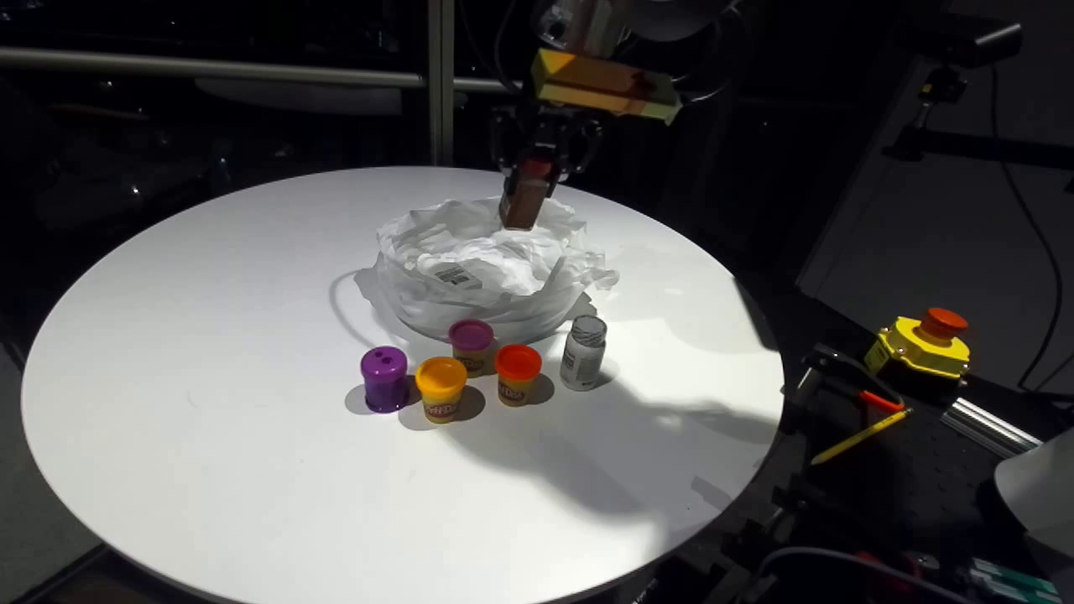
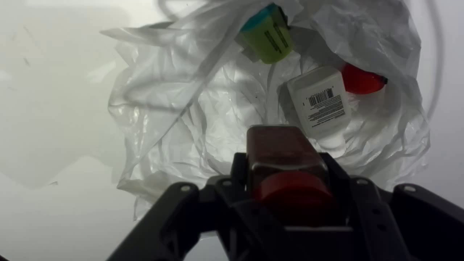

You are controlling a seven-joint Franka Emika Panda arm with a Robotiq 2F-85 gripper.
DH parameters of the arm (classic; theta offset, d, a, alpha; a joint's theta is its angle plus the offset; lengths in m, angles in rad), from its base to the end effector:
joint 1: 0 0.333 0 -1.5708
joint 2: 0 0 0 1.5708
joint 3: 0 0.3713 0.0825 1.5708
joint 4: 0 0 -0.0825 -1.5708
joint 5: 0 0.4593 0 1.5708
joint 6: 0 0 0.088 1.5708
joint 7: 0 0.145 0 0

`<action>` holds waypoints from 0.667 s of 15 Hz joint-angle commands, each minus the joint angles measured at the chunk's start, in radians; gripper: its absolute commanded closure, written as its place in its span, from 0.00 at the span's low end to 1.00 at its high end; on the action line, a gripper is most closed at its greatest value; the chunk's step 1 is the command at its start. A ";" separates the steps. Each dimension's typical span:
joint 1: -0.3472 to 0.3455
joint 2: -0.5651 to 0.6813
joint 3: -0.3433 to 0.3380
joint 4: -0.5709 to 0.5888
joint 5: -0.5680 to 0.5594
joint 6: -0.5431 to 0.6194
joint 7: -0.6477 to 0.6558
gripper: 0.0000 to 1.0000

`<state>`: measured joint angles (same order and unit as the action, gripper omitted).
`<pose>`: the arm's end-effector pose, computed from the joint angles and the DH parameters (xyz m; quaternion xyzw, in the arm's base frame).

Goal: Pick up the objects from the table and put them on the plastic

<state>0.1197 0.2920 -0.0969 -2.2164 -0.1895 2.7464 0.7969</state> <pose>0.6434 0.0190 0.2237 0.9469 -0.2931 0.1320 0.0082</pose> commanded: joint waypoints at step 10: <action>0.051 0.433 -0.071 0.484 0.038 -0.166 -0.028 0.23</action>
<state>0.1417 0.7242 -0.1373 -1.7783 -0.1666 2.6123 0.7923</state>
